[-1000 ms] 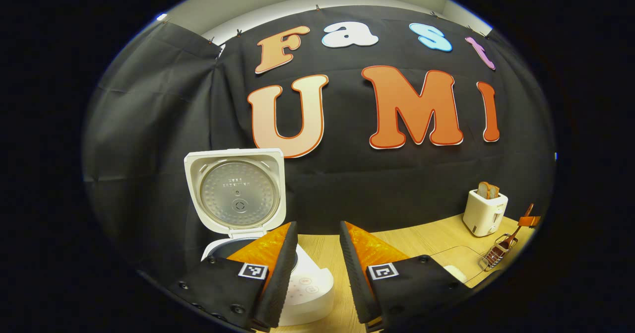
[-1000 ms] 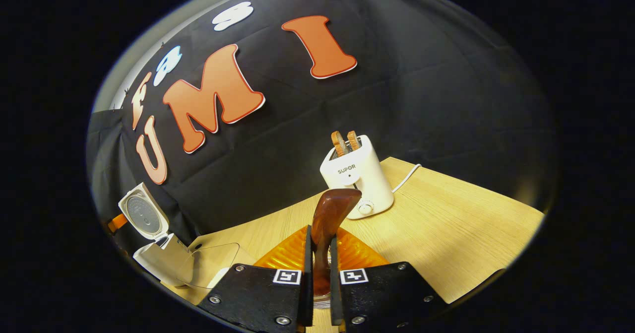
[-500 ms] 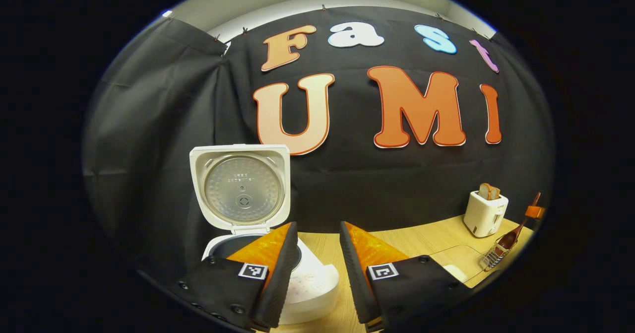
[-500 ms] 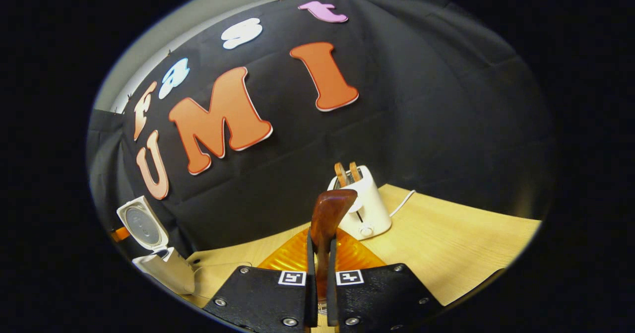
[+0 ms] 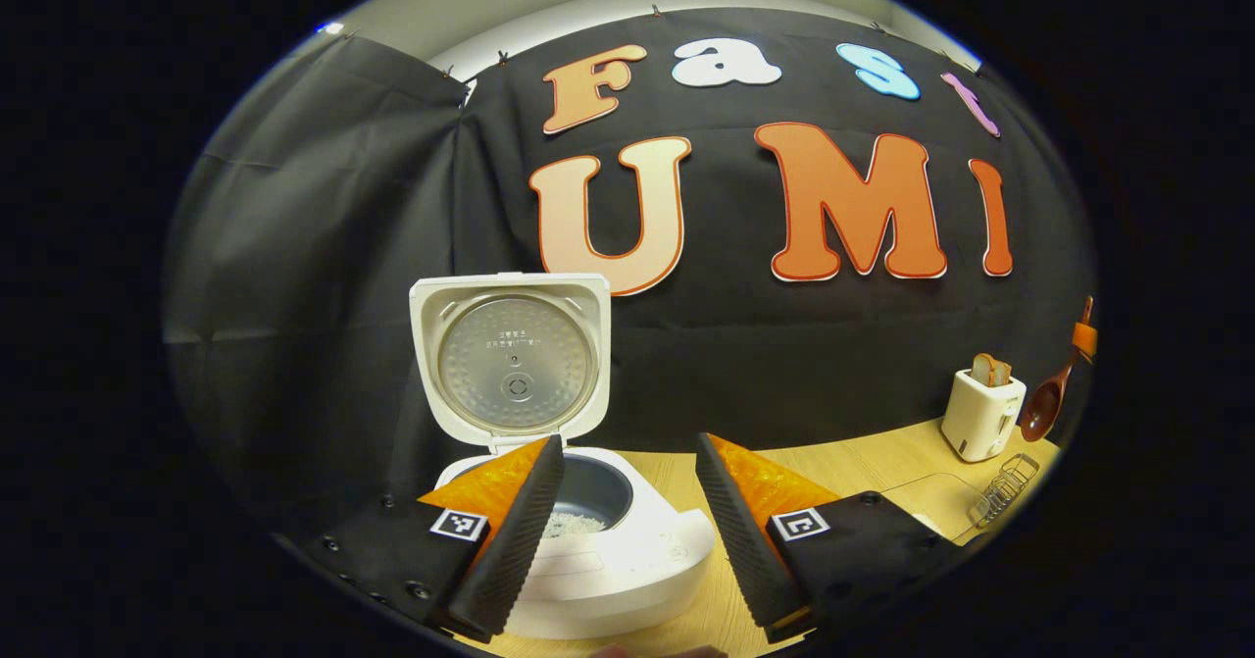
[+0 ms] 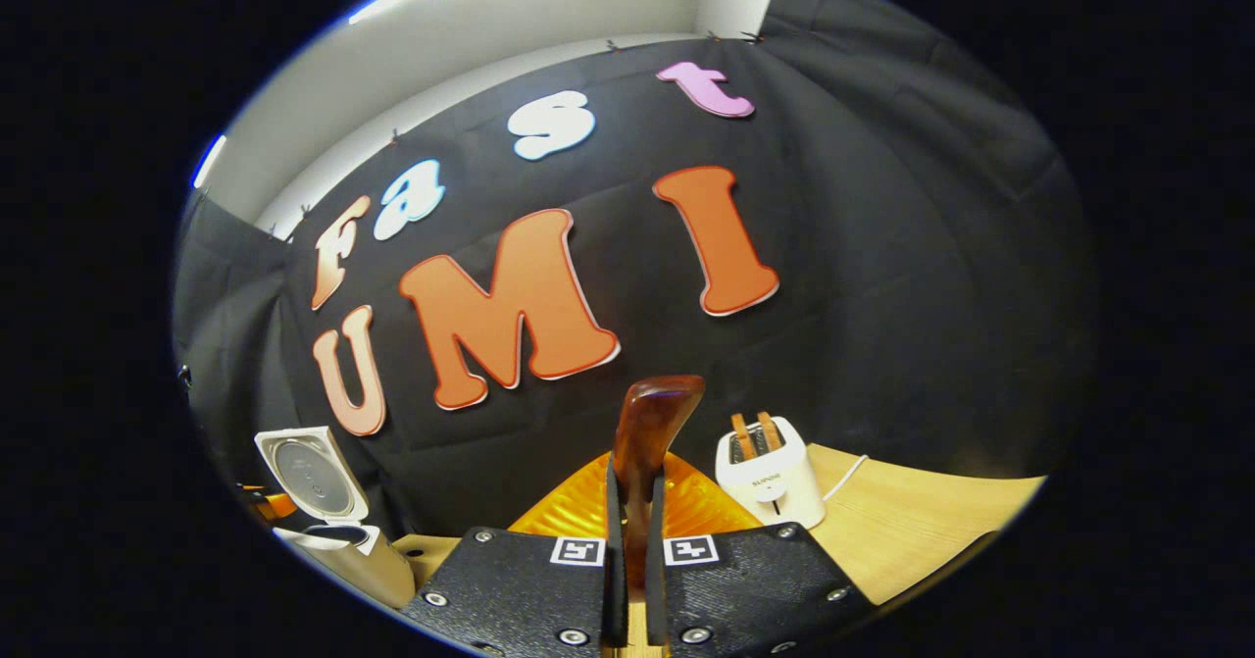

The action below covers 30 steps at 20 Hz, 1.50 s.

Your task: Close the left gripper, press the button to open the rice cooker; take a wooden spoon from the chopstick holder with the right hand, scoop a spoonful of rice and pour it into the rice cooker, then put the wooden spoon back into the chopstick holder.

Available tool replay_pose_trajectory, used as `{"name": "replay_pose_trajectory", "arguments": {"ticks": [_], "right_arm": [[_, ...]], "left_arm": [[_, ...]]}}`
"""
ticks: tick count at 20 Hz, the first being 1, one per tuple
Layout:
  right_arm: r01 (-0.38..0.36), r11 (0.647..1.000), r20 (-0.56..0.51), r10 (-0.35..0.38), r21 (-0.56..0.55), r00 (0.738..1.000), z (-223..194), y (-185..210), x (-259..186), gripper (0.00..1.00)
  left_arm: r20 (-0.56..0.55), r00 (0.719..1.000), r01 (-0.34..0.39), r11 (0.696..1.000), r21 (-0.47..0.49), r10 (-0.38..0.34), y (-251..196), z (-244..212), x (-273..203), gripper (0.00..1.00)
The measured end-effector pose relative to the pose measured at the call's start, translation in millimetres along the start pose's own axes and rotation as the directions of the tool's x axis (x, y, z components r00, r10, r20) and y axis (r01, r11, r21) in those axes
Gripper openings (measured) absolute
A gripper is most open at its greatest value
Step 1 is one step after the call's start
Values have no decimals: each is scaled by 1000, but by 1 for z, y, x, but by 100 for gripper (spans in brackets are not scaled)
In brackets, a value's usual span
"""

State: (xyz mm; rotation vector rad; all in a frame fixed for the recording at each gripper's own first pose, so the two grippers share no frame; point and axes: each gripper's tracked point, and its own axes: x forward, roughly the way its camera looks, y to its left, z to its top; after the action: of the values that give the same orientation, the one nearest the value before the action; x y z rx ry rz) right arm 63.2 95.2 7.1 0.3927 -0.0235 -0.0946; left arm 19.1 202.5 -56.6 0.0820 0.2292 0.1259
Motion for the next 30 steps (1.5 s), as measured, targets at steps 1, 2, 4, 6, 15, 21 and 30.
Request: {"name": "replay_pose_trajectory", "arguments": {"ticks": [1, 2, 4, 6, 15, 21, 30], "right_arm": [[-31, 999, -1, 31, -14, 1000, -2, 15, 0, 7], [-70, 997, -7, 70, -26, 998, -5, 33, 1, 7], [-133, 989, -24, 132, -59, 991, -17, 60, 3, 7], [-178, 977, -46, 174, -115, 984, -35, 79, 4, 7], [-326, 899, -211, 272, -291, 939, -121, 126, 11, 7], [-342, 869, -352, 214, -357, 911, -170, 117, 15, 7], [-316, 931, -506, 187, -181, 842, -199, 114, -8, 7]], "left_arm": [[-3, 1000, -5, 1000, 0, 5, 3, -2, 0, 90], [-5, 1000, -8, 1000, 1, 8, 6, -4, -1, 90], [-8, 1000, -9, 1000, 4, 9, 10, -7, -3, 91], [-6, 1000, -20, 1000, 13, 20, 17, -9, -4, 93], [1, 998, -65, 998, 10, 65, 43, -20, -10, 93], [-29, 996, -80, 997, 6, 80, 52, -37, -4, 93], [-73, 993, -98, 995, 4, 98, 58, -52, 0, 93]]}}
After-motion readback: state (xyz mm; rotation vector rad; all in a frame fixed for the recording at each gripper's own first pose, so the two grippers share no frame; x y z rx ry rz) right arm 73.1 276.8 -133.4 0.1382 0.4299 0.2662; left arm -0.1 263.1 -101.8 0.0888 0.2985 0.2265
